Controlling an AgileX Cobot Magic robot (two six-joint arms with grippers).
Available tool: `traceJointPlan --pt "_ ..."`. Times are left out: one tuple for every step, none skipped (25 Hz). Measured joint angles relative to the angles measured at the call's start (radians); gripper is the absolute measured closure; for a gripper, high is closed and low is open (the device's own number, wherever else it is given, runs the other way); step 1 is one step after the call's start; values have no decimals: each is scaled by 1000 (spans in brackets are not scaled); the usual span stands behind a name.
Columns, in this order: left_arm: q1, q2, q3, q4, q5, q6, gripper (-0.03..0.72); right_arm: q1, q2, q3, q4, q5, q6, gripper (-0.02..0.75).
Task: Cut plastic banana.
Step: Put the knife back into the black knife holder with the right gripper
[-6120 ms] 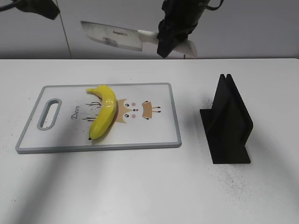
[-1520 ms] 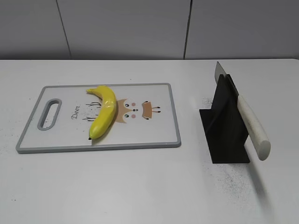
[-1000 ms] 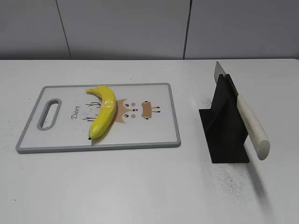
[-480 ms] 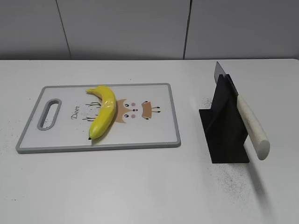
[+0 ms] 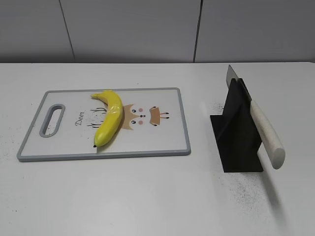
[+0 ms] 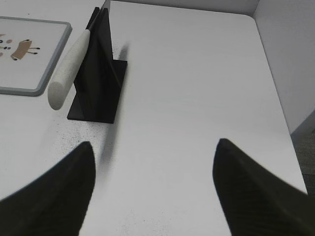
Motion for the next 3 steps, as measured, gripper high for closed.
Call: traceJointPlan --pt "0 0 0 0 0 0 100 0 0 0 0 0 0 183" --pt "0 0 0 0 0 0 100 0 0 0 0 0 0 187" --pt "0 0 0 0 0 0 100 0 0 0 0 0 0 192"
